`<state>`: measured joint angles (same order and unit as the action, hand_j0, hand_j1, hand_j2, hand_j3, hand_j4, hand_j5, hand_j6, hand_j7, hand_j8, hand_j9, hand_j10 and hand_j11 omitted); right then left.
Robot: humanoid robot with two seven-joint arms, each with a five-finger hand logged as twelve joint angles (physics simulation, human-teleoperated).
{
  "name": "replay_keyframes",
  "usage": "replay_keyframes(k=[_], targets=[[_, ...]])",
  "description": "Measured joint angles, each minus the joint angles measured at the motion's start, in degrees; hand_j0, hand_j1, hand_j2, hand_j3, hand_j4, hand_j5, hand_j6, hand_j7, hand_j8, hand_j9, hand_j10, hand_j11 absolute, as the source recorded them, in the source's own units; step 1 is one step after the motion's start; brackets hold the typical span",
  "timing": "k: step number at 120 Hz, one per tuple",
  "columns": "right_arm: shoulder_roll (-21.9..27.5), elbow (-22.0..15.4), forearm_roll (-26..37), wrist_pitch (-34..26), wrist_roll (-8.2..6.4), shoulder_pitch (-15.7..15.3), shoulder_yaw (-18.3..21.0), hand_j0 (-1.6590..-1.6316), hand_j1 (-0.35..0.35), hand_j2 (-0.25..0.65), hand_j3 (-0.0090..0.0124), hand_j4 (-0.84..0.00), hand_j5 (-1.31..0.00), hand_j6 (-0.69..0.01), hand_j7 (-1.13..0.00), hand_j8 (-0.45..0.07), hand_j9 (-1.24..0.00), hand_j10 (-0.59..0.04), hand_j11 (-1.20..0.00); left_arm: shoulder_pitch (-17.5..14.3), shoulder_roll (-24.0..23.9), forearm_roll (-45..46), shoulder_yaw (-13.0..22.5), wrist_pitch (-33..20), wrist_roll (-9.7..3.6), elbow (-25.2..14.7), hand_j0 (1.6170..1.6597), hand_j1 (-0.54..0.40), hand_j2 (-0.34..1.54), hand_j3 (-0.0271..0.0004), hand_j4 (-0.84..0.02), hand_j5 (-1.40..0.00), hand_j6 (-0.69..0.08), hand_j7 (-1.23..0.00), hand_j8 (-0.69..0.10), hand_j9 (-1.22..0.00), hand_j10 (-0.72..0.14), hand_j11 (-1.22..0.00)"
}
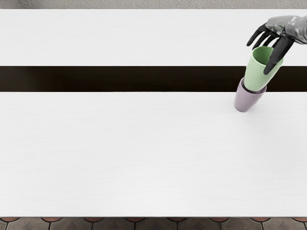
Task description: Pick up cup and place in cup with right hand
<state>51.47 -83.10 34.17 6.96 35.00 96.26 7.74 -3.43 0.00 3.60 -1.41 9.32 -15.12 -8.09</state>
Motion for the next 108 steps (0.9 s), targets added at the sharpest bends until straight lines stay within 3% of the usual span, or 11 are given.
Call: replay_keyframes(k=[108], targets=[[-0.7,1.2,1.8,-6.0,-2.41,-5.0,-0.1,-1.6576,0.106,0.174,0.0001,-0.454,-0.59,-0.445,-0.59,-0.325,-0.60,-0.361,-0.59,0.0,0.0,0.0,0.0,0.0,0.00,0.0,1.6581,0.349,0.00,-0.0001,0.000,0.00,0.000,0.00,0.000,0.00,0.000,0.00]])
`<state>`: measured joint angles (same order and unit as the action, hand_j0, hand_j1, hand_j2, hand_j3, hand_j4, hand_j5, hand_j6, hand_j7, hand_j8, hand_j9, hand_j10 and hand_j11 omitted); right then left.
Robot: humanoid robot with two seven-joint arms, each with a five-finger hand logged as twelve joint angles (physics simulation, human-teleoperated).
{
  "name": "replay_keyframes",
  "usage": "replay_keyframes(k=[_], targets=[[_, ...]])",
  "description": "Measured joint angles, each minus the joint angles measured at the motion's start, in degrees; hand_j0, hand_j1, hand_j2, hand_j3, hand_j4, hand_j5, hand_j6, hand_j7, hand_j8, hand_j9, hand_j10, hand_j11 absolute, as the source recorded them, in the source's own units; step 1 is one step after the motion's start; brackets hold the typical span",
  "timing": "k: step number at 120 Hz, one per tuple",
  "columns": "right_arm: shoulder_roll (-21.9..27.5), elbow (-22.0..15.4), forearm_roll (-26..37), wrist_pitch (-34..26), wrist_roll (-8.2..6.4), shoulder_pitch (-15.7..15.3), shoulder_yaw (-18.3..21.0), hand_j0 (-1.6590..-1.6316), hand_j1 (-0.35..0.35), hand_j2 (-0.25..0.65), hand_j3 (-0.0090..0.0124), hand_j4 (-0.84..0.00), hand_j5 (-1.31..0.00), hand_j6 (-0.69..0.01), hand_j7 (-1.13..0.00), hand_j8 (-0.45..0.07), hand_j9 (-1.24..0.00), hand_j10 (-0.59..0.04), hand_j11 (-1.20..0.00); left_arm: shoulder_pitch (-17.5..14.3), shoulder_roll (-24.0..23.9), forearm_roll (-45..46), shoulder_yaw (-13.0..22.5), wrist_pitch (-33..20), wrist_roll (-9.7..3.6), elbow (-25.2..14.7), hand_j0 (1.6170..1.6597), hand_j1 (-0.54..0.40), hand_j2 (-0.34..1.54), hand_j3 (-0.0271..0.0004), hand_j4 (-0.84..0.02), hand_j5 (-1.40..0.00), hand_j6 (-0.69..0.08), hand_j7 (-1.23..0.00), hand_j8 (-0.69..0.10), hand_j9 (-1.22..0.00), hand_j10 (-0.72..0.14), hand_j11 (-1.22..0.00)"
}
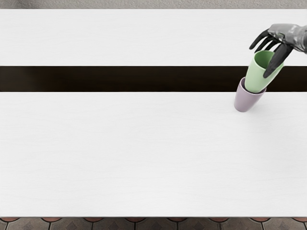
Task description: Pick up cup and place in cup with right hand
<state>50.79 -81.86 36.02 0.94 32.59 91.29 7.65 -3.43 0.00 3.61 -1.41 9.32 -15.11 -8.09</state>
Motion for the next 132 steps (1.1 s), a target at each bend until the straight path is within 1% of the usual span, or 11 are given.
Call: replay_keyframes(k=[13,15,46,61,72,91,100,110,117,125,132], targets=[[0.0,0.2,0.0,-0.2,-0.61,-0.7,0.0,-1.6576,0.105,0.173,-0.0001,-0.453,-0.60,-0.446,-0.59,-0.326,-0.60,-0.361,-0.59,0.0,0.0,0.0,0.0,0.0,0.00,0.0,1.6581,0.349,0.00,-0.0001,0.000,0.00,0.000,0.00,0.000,0.00,0.000,0.00],[-0.1,0.2,0.0,-0.3,-0.73,-0.8,0.0,-1.6576,0.104,0.172,0.0003,-0.453,-0.60,-0.446,-0.59,-0.327,-0.60,-0.362,-0.59,0.0,0.0,0.0,0.0,0.0,0.00,0.0,1.6581,0.349,0.00,-0.0001,0.000,0.00,0.000,0.00,0.000,0.00,0.000,0.00],[-0.1,0.6,0.1,-2.3,-2.18,-2.0,0.0,-1.6576,0.102,0.165,-0.0002,-0.449,-0.59,-0.444,-0.59,-0.324,-0.60,-0.360,-0.59,0.0,0.0,0.0,0.0,0.0,0.00,0.0,1.6581,0.349,0.00,-0.0001,0.000,0.00,0.000,0.00,0.000,0.00,0.000,0.00],[-0.2,0.7,-0.2,-2.5,-2.37,-2.4,0.0,-1.6578,0.087,0.106,0.0000,-0.416,-0.54,-0.416,-0.54,-0.329,-0.55,-0.364,-0.54,0.0,0.0,0.0,0.0,0.0,0.00,0.0,1.6581,0.349,0.00,-0.0001,0.000,0.00,0.000,0.00,0.000,0.00,0.000,0.00],[-0.1,0.8,-0.3,-2.4,-2.41,-2.6,0.0,-1.6579,0.068,0.049,0.0000,-0.382,-0.50,-0.383,-0.50,-0.330,-0.50,-0.350,-0.50,0.0,0.0,0.0,0.0,0.0,0.00,0.0,1.6581,0.349,0.00,-0.0001,0.000,0.00,0.000,0.00,0.000,0.00,0.000,0.00],[-0.1,0.8,-0.5,-2.4,-2.44,-2.8,0.0,-1.6580,-0.025,0.002,0.0000,-0.289,-0.37,-0.290,-0.37,-0.265,-0.38,-0.274,-0.37,0.0,0.0,0.0,0.0,0.0,0.00,0.0,1.6581,0.349,0.00,-0.0001,0.000,0.00,0.000,0.00,0.000,0.00,0.000,0.00],[-0.1,0.8,-1.5,-2.5,-2.44,-2.8,-0.2,-1.6580,-0.103,-0.001,0.0000,-0.221,-0.28,-0.222,-0.28,-0.204,-0.29,-0.210,-0.28,0.0,0.0,0.0,0.0,0.0,0.00,0.0,1.6581,0.349,0.00,-0.0001,0.000,0.00,0.000,0.00,0.000,0.00,0.000,0.00],[-0.1,0.9,-3.1,-2.4,-2.48,-3.3,-1.5,-1.6580,-0.186,0.000,0.0000,-0.148,-0.19,-0.150,-0.19,-0.138,-0.19,-0.141,-0.19,0.0,0.0,0.0,0.0,0.0,0.00,0.0,1.6581,0.349,0.00,-0.0001,0.000,0.00,0.000,0.00,0.000,0.00,0.000,0.00],[-0.1,0.8,-5.6,-1.9,-3.26,-3.8,-2.9,-1.6580,-0.227,0.000,0.0000,-0.113,-0.14,-0.115,-0.14,-0.105,-0.14,-0.107,-0.14,0.0,0.0,0.0,0.0,0.0,0.00,0.0,1.6581,0.349,0.00,-0.0001,0.000,0.00,0.000,0.00,0.000,0.00,0.000,0.00],[-0.2,0.8,-10.0,0.0,-4.86,-4.2,-5.0,-1.6580,-0.261,0.001,0.0000,-0.083,-0.10,-0.085,-0.10,-0.077,-0.10,-0.078,-0.10,0.0,0.0,0.0,0.0,0.0,0.00,0.0,1.6581,0.349,0.00,-0.0001,0.000,0.00,0.000,0.00,0.000,0.00,0.000,0.00],[-0.4,0.6,-13.4,1.8,-5.78,-5.0,-7.1,-1.6580,-0.284,0.001,0.0000,-0.063,-0.08,-0.065,-0.08,-0.059,-0.08,-0.060,-0.08,0.0,0.0,0.0,0.0,0.0,0.00,0.0,1.6581,0.349,0.00,-0.0001,0.000,0.00,0.000,0.00,0.000,0.00,0.000,0.00]])
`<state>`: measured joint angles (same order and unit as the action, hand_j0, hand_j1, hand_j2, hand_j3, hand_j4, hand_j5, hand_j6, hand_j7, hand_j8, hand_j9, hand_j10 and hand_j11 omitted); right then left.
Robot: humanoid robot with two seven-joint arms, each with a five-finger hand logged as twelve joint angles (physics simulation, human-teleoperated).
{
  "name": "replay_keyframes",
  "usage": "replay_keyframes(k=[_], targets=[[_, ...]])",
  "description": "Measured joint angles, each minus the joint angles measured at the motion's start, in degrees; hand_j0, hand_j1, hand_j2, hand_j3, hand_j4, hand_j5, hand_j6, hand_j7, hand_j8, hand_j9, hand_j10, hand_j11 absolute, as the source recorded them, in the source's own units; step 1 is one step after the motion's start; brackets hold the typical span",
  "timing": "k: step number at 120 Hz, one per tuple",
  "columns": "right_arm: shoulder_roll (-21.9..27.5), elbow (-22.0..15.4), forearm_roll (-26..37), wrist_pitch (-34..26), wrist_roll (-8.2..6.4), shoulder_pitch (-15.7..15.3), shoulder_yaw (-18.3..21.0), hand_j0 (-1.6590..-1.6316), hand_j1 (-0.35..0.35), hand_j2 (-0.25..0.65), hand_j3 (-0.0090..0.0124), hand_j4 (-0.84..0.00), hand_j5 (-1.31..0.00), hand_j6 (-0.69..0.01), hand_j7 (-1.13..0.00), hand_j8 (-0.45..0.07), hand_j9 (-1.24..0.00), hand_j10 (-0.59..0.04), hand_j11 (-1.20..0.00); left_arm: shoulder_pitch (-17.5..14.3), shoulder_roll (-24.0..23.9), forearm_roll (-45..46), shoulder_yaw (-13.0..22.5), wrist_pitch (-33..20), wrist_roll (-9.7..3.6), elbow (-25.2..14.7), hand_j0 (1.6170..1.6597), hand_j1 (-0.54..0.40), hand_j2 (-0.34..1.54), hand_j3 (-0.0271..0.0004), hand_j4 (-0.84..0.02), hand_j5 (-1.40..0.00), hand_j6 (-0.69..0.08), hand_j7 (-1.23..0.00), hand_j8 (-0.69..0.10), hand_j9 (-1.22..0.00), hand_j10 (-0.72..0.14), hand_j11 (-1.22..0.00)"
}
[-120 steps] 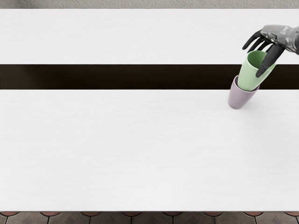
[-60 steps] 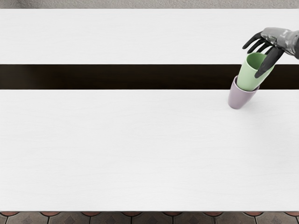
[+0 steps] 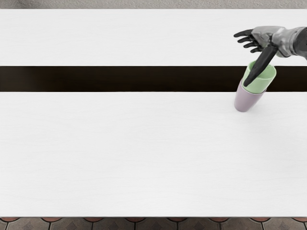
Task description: Pick up cup and place in cup with right hand
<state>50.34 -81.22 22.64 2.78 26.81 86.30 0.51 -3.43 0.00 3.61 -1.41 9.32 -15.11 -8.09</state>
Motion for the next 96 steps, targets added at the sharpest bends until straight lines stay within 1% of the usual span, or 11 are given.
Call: replay_keyframes(k=[8,17,21,30,38,60,96], targets=[[-0.5,-0.1,-4.0,3.0,-0.58,-1.6,-3.1,-1.6580,-0.302,0.001,0.0000,-0.046,-0.06,-0.048,-0.06,-0.044,-0.06,-0.044,-0.06,0.0,0.0,0.0,0.0,0.0,0.00,0.0,1.6581,0.349,0.00,-0.0001,0.000,0.00,0.000,0.00,0.000,0.00,0.000,0.00],[-0.7,-0.1,-8.0,6.1,-0.92,-3.4,-6.2,-1.6581,-0.317,0.001,0.0000,-0.033,-0.04,-0.035,-0.04,-0.031,-0.04,-0.031,-0.04,0.0,0.0,0.0,0.0,0.0,0.00,0.0,1.6581,0.349,0.00,-0.0001,0.000,0.00,0.000,0.00,0.000,0.00,0.000,0.00],[-0.8,-0.1,-9.3,7.1,-1.04,-4.0,-7.1,-1.6581,-0.322,0.001,0.0000,-0.028,-0.03,-0.030,-0.03,-0.027,-0.03,-0.027,-0.03,0.0,0.0,0.0,0.0,0.0,0.00,0.0,1.6581,0.349,0.00,-0.0001,0.000,0.00,0.000,0.00,0.000,0.00,0.000,0.00],[-1.3,-0.1,-11.3,8.4,-2.04,-5.1,-8.7,-1.6581,-0.330,0.000,0.0000,-0.020,-0.02,-0.021,-0.02,-0.019,-0.02,-0.019,-0.02,0.0,0.0,0.0,0.0,0.0,0.00,0.0,1.6581,0.349,0.00,-0.0001,0.000,0.00,0.000,0.00,0.000,0.00,0.000,0.00],[-2.2,-0.1,-13.0,9.4,-2.57,-6.1,-10.0,-1.6581,-0.336,0.000,0.0000,-0.015,-0.02,-0.016,-0.02,-0.014,-0.02,-0.014,-0.02,0.0,0.0,0.0,0.0,0.0,0.00,0.0,1.6581,0.349,0.00,-0.0001,0.000,0.00,0.000,0.00,0.000,0.00,0.000,0.00],[-5.0,0.0,-16.6,10.7,-3.06,-7.4,-11.4,-1.6581,-0.344,0.000,0.0000,-0.007,-0.01,-0.008,-0.01,-0.007,-0.01,-0.006,-0.01,0.0,0.0,0.0,0.0,0.0,0.00,0.0,1.6581,0.349,0.00,0.0000,0.000,0.00,0.000,0.00,0.000,0.00,0.000,0.00],[-7.9,0.1,-17.6,10.8,-3.16,-7.8,-13.4,-1.6581,-0.348,0.000,0.0000,-0.002,0.00,-0.002,0.00,-0.002,0.00,-0.002,0.00,0.0,0.0,0.0,0.0,0.0,0.00,0.0,1.6581,0.349,0.00,0.0000,0.000,0.00,0.000,0.00,0.000,0.00,0.000,0.00]])
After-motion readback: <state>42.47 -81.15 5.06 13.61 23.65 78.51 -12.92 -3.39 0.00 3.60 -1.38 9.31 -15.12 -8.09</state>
